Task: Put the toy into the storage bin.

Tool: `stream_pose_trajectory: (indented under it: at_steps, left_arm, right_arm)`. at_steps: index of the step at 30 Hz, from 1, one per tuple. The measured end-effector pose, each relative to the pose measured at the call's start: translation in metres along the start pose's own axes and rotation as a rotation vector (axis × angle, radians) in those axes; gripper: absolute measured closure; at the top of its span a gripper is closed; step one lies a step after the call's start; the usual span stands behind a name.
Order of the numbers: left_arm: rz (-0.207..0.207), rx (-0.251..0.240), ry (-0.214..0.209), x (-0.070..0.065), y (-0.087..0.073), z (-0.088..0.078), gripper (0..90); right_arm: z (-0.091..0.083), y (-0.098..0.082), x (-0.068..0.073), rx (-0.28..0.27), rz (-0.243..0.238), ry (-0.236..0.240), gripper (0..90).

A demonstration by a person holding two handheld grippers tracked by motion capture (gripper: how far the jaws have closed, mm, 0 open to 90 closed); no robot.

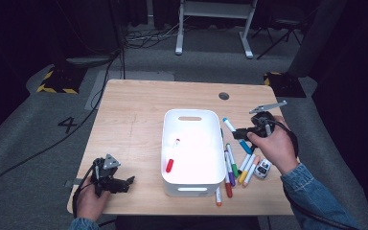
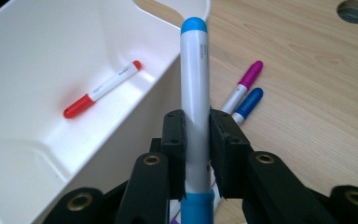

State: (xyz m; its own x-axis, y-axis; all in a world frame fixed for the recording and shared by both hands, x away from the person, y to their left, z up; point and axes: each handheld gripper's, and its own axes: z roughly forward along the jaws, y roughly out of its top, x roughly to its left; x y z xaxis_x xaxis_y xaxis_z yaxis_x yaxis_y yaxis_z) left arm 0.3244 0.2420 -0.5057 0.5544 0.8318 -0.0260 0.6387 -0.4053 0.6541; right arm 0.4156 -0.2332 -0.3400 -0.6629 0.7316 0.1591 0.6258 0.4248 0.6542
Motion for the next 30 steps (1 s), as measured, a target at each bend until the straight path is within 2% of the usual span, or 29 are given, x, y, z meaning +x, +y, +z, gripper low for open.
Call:
stream_pose_trajectory:
  at_steps: [6,14,28,30]
  left_arm:
    - [0.000,-0.001,0.000,0.000,0.000,0.000,0.0]
    - [0.000,-0.001,0.000,0.000,0.000,0.000,0.0]
    - [0.000,-0.001,0.000,0.000,0.000,0.000,0.0]
    - [0.001,-0.001,0.000,0.000,0.000,0.000,0.0]
  right_arm:
    - [-0.003,0.004,0.019,-0.001,-0.026,0.060,76.7]
    - [-0.004,0.008,0.045,0.005,-0.086,0.106,76.7]
    - [0.004,0.012,0.086,0.016,-0.157,0.212,76.7]
    - [0.005,0.012,0.090,0.014,-0.154,0.227,76.7]
